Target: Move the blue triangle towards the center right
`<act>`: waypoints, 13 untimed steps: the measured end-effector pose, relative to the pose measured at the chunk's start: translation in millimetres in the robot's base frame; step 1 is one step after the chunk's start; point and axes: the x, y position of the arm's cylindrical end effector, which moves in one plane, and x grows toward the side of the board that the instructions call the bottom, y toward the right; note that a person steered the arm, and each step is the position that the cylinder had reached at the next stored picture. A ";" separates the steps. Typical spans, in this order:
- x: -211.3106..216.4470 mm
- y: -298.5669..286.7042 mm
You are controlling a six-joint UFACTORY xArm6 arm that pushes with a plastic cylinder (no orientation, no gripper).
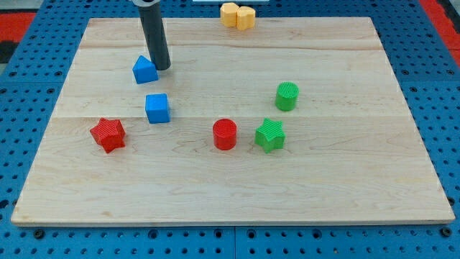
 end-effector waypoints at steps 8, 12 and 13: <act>29.8 -34.3; -12.4 -31.1; -22.7 -29.6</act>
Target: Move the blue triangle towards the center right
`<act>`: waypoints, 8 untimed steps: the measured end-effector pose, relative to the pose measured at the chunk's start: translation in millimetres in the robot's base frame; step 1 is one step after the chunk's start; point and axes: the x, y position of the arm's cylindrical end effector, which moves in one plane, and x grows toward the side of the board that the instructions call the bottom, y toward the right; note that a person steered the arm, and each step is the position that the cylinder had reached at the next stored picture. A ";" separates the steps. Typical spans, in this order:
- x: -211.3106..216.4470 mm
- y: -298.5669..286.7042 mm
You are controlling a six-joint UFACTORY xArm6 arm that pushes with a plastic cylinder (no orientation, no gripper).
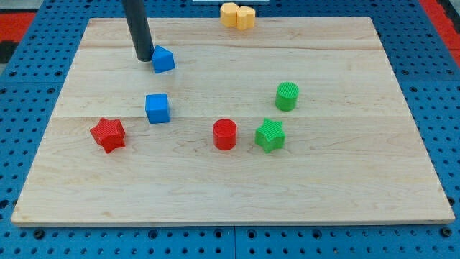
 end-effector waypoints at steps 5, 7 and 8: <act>19.4 88.3; 44.6 92.3; 56.6 129.8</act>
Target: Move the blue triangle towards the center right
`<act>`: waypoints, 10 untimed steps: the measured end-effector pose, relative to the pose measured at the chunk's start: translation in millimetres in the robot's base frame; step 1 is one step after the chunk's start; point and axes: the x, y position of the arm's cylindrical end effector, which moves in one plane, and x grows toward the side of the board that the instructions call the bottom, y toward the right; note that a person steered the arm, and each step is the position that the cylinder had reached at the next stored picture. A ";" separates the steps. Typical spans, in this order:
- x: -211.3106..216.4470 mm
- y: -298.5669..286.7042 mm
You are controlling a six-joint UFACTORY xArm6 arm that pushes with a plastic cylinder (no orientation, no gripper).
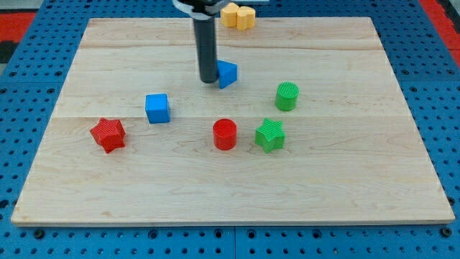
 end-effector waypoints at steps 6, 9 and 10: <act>-34.5 54.2; -30.4 148.3; -28.9 173.2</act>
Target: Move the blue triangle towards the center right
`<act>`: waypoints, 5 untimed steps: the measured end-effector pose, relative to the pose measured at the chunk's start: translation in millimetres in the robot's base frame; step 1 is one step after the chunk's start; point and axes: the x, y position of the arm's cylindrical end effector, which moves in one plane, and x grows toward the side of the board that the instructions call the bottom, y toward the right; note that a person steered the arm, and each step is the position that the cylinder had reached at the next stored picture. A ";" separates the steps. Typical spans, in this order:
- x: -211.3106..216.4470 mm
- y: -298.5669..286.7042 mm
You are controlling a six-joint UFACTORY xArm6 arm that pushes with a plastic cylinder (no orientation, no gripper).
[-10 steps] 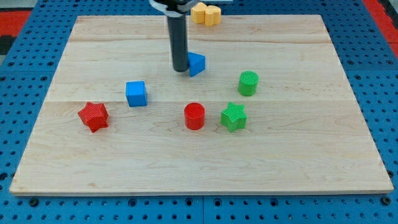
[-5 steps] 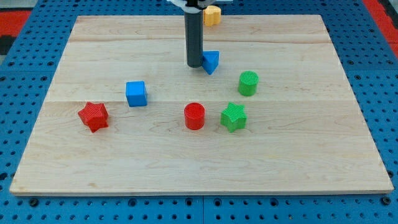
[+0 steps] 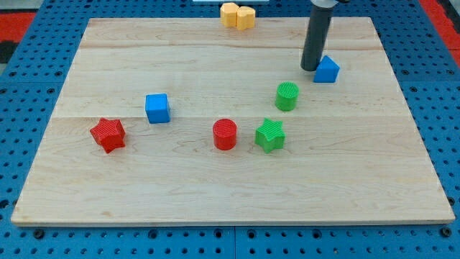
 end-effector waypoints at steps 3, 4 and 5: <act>7.9 57.8; 7.9 77.7; 7.9 77.8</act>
